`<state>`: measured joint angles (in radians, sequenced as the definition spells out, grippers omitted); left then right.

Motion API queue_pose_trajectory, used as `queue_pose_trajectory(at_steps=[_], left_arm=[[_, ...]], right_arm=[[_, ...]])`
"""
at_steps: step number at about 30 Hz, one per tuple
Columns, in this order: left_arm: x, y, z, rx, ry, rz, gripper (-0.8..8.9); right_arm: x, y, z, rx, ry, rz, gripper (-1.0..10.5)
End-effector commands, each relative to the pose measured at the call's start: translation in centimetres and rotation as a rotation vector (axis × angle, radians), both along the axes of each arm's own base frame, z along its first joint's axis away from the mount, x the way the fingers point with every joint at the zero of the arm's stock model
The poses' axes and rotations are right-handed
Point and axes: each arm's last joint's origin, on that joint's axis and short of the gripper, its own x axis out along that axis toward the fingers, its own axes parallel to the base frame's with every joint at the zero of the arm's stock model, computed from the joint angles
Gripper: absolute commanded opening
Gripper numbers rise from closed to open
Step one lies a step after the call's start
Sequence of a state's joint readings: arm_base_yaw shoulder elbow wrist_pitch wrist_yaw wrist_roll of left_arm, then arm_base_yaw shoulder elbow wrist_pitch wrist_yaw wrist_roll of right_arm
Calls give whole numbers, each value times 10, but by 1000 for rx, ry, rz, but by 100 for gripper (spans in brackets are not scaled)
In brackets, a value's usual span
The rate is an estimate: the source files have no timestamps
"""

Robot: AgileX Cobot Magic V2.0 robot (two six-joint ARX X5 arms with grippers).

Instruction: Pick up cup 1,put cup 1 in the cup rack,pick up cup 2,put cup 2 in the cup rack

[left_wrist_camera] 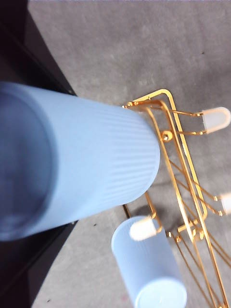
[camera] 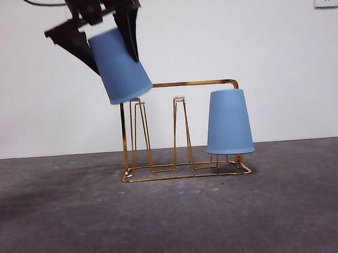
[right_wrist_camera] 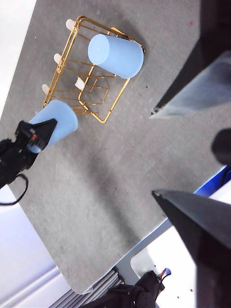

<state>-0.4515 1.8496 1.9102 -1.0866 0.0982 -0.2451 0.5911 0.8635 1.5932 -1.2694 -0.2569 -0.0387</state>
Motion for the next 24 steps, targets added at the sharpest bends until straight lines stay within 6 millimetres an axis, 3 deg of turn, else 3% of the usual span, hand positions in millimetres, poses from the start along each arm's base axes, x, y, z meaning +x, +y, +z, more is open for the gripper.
queue_pose_trajectory(at_steps=[1, 24], left_arm=[[8, -3, -8, 3, -2, -7, -8], [45, -20, -73, 32, 111, 29, -8]], right_arm=[[-1, 0, -1, -9, -2, 4, 252], [-4, -2, -6, -50, 42, 12, 251]])
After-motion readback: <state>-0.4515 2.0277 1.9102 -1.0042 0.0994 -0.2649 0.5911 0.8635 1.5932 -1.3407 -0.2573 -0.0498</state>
